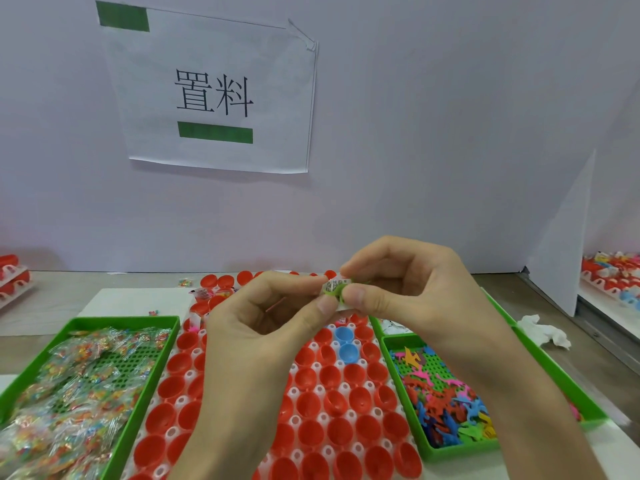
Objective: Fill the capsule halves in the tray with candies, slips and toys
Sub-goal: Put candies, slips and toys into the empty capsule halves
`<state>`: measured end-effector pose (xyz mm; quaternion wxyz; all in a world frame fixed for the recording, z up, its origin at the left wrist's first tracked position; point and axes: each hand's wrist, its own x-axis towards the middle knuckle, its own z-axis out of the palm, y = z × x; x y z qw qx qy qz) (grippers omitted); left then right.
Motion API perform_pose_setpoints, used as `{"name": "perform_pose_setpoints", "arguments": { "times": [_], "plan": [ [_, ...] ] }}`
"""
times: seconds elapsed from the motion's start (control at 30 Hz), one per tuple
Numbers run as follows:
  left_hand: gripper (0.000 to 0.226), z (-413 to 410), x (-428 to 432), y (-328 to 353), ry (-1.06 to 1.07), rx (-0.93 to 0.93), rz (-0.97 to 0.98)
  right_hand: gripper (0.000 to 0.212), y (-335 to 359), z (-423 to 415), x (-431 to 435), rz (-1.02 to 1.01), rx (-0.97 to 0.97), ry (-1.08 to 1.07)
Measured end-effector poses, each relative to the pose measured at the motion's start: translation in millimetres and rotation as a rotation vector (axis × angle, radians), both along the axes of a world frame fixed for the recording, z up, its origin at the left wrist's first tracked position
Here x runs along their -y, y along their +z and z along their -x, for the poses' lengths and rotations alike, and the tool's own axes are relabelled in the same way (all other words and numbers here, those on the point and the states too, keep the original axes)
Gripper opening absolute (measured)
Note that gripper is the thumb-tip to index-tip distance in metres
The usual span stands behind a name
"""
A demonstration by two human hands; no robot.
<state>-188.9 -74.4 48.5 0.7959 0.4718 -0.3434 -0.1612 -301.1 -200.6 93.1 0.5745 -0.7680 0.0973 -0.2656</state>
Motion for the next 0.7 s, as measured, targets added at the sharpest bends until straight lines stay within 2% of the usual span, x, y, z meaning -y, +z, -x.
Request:
{"name": "perform_pose_setpoints", "arguments": {
  "times": [0.3,0.5,0.7],
  "plan": [
    [0.02,-6.6,-2.5,0.4,-0.073,-0.043,-0.081,0.023,-0.1,-1.7,-1.2,0.068,0.037,-0.108],
    [0.017,-6.7,-3.4,1.6,-0.033,0.005,-0.124,0.021,-3.3,-5.7,-3.3,0.168,0.016,-0.202],
    [0.022,-10.4,-6.1,4.9,-0.088,0.047,-0.2,0.023,-2.2,-4.6,-4.2,0.223,0.01,-0.19]
  ]
}}
